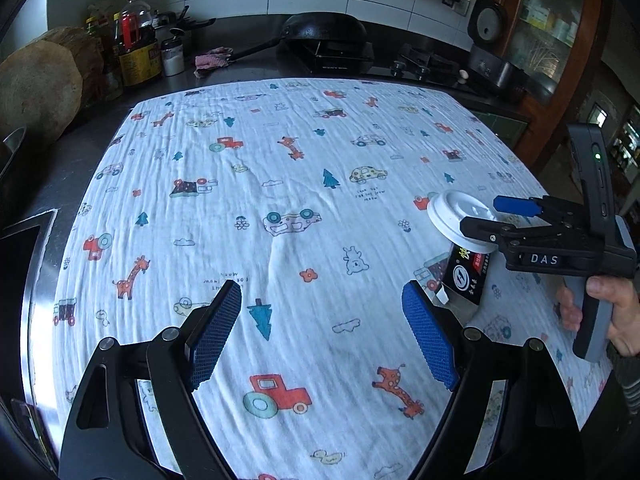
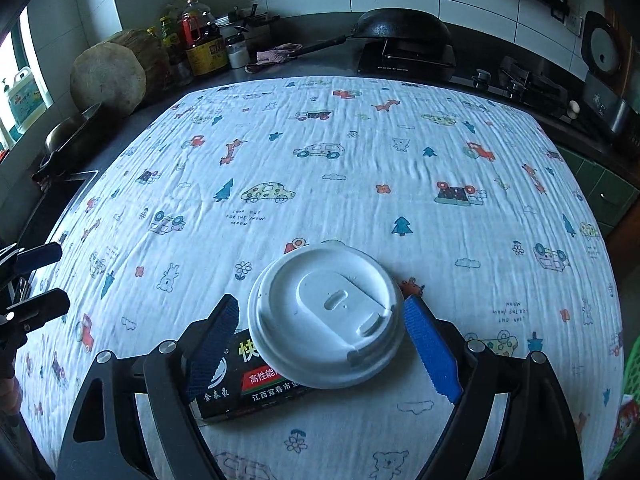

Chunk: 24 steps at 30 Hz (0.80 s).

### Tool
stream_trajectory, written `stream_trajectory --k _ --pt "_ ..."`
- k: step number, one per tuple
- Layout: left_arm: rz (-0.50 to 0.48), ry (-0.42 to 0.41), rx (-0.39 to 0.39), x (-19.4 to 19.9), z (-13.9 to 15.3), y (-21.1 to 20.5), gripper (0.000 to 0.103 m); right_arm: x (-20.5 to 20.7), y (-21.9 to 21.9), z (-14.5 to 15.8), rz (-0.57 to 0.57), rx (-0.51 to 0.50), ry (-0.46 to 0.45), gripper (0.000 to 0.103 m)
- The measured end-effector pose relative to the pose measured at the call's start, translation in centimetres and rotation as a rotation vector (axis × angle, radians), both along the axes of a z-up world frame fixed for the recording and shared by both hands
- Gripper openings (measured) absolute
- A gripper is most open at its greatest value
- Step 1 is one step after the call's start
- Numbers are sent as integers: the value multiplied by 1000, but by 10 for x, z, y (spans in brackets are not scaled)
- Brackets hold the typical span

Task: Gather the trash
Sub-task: 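Grasp the white cup lid with the right tool while the left tool grasps the black glue box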

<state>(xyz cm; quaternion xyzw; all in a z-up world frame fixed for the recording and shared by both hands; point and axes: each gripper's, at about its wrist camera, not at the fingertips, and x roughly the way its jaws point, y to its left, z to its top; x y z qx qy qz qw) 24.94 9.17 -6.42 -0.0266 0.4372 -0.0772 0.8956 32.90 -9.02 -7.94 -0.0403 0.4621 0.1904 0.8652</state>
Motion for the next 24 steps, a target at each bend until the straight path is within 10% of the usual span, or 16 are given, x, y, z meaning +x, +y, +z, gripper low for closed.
stream_trajectory --k 24 --pt "-215 33 21 13 -17 -81 82 -17 -31 7 -38 60 -2 75"
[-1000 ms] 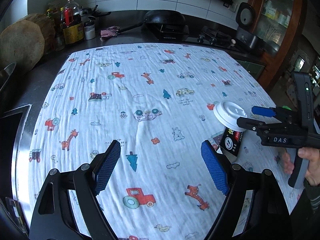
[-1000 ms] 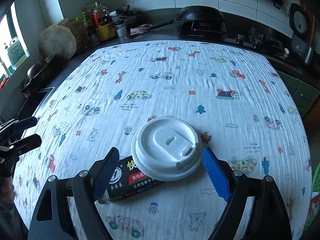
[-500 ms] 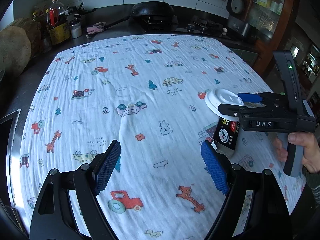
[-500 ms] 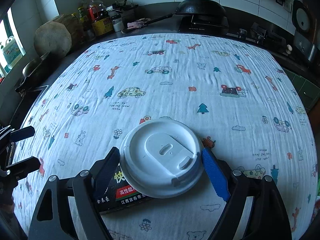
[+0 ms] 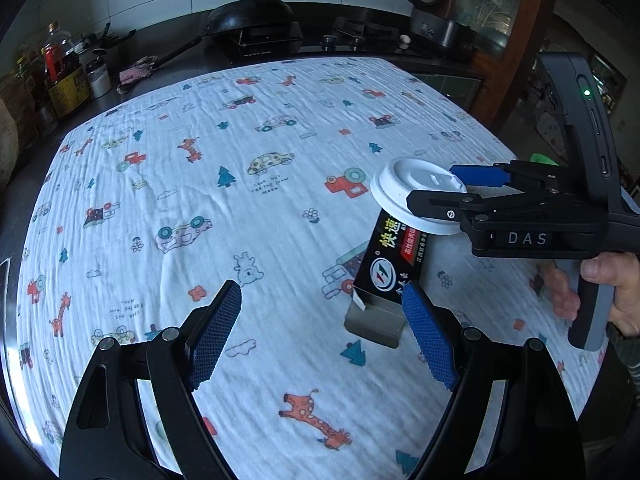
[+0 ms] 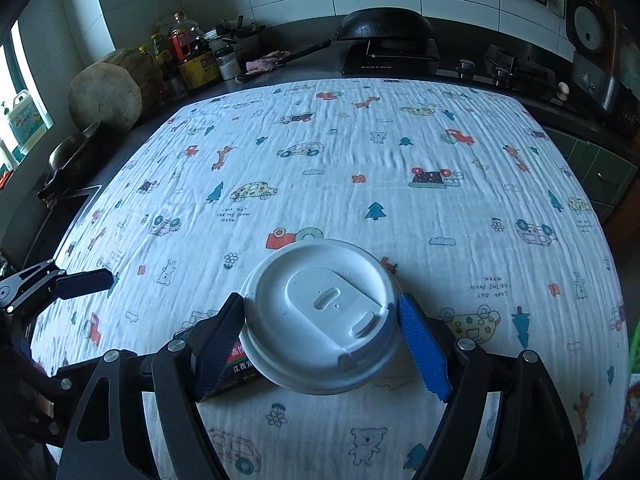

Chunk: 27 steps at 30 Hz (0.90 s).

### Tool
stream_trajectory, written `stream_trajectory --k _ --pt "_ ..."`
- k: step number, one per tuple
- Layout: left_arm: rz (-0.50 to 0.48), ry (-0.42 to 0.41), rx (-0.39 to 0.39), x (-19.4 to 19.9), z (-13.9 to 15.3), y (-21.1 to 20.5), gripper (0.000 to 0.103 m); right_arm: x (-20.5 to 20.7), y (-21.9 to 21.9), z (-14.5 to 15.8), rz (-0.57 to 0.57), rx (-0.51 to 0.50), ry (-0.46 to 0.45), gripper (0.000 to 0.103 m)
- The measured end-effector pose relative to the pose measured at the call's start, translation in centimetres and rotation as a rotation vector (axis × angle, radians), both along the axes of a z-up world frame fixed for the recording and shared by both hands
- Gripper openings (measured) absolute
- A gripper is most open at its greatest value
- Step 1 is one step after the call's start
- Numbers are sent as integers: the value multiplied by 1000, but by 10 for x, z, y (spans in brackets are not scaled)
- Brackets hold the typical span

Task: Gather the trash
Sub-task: 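Grasp the white cup lid with the right tool while the left tool grasps the black glue box, then carry the lid into the green basket and open the right tool while the left tool carries the box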

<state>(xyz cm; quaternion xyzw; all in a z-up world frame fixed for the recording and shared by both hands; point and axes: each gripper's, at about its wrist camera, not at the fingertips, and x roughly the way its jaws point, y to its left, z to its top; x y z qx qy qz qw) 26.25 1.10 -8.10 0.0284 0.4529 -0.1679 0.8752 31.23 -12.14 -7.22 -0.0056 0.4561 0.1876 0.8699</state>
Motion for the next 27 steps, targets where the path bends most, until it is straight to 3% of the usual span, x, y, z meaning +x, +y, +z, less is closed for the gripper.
stream_trajectory --k 14,18,21,24,27 --pt "-131 37 83 29 -30 -62 79 -41 -76 23 -111 -4 -38 75" --pt "-134 62 84 36 -37 -69 64 -54 -99 27 -150 -9 -44 75" --pt "-135 46 109 34 -38 -75 63 -64 -116 29 -177 -15 -46 75" --pt "-134 43 104 34 -36 -79 52 -72 -132 29 -205 -22 -49 75" --pt "-129 46 106 32 -34 -84 48 -80 -150 29 -241 -20 -49 75"
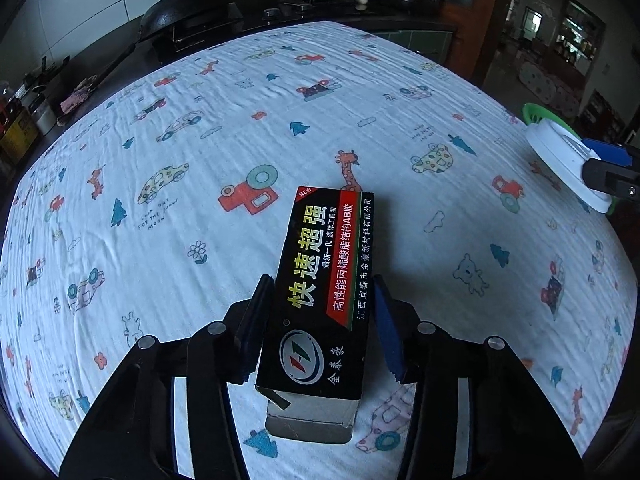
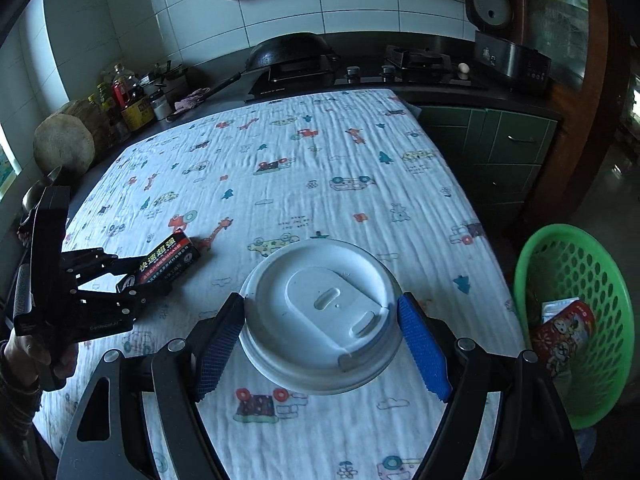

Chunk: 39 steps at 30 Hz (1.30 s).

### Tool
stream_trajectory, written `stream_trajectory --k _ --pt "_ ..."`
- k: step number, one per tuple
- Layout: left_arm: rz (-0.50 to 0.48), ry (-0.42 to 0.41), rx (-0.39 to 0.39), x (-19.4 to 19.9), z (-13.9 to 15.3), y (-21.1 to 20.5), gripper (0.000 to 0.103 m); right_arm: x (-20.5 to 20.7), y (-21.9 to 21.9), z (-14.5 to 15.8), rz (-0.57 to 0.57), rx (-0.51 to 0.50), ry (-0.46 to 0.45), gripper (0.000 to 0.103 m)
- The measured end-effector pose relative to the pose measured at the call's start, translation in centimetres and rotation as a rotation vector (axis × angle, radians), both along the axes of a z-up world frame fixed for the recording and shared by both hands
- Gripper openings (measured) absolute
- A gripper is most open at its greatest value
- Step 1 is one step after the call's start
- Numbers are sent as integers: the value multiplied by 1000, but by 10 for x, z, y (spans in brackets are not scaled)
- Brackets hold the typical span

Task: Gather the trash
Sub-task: 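Carry the lid into the green basket and open the right tool while the left tool carries the box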

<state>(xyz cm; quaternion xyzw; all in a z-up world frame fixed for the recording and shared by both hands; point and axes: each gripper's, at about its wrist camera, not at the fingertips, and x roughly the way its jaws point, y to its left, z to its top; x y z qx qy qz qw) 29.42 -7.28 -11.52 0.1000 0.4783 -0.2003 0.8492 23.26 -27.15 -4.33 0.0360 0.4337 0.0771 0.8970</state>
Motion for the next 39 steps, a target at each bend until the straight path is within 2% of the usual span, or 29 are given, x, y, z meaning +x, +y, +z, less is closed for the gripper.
stream_trajectory --k 5,12,20,25,29,39 --pt "-9 -4 -56 -8 12 -12 47 -13 -37 1 -75 2 0 75" --pt "-78 -35 -107 -22 39 -51 47 -32 -111 7 -224 -21 -9 75" --pt "-173 -54 -172 -35 63 -117 47 -55 -200 8 -385 -54 -4 75" --pt "-240 -53 -191 -44 73 -165 47 -64 -245 -3 -471 -18 3 76" --pt "-282 -51 -193 -47 78 -199 47 -64 -269 -15 -516 19 11 76" --pt "-355 -56 -182 -44 90 -272 47 -58 -299 -30 -530 53 12 76"
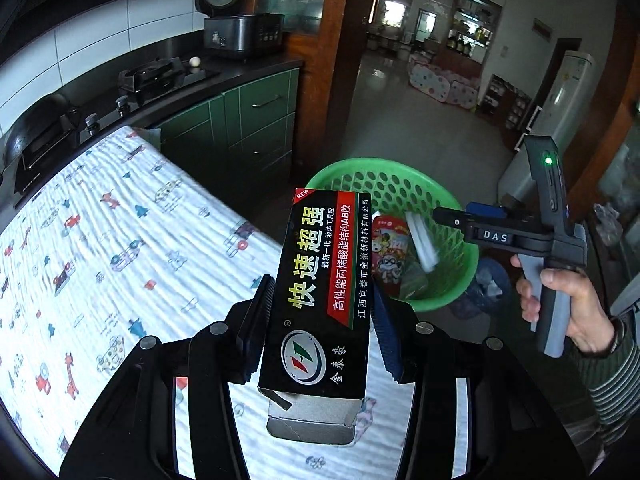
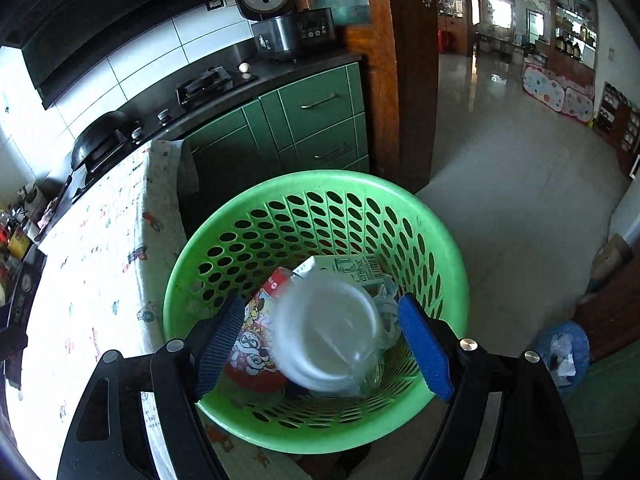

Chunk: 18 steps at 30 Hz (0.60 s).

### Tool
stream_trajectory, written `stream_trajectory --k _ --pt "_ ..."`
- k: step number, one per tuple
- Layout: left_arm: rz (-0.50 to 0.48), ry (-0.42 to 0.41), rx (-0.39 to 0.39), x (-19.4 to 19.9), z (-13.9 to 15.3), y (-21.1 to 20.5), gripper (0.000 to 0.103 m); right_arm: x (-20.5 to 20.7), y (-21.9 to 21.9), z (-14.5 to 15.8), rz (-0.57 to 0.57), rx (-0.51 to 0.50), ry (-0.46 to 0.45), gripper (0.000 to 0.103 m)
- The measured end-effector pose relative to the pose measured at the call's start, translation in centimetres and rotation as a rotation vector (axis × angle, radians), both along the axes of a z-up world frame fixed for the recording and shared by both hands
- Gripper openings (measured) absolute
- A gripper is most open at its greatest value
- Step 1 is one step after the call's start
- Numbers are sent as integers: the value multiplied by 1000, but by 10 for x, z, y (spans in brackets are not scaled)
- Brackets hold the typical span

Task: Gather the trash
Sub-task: 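Carry the lid into the green basket and open the right tool while the left tool carries the box, then release the black glue box into the green basket with the left tool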

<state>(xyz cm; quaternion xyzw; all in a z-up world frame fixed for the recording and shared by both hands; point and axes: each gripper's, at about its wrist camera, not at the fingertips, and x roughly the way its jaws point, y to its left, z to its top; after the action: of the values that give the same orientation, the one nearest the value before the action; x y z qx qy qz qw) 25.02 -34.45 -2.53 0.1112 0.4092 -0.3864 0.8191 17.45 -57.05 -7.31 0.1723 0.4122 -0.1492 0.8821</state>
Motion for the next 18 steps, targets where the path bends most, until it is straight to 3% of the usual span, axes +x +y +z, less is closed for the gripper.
stream_trajectory --k 18 --pt "-58 -15 34 37 -18 -106 48 -35 15 20 72 -60 -24 77"
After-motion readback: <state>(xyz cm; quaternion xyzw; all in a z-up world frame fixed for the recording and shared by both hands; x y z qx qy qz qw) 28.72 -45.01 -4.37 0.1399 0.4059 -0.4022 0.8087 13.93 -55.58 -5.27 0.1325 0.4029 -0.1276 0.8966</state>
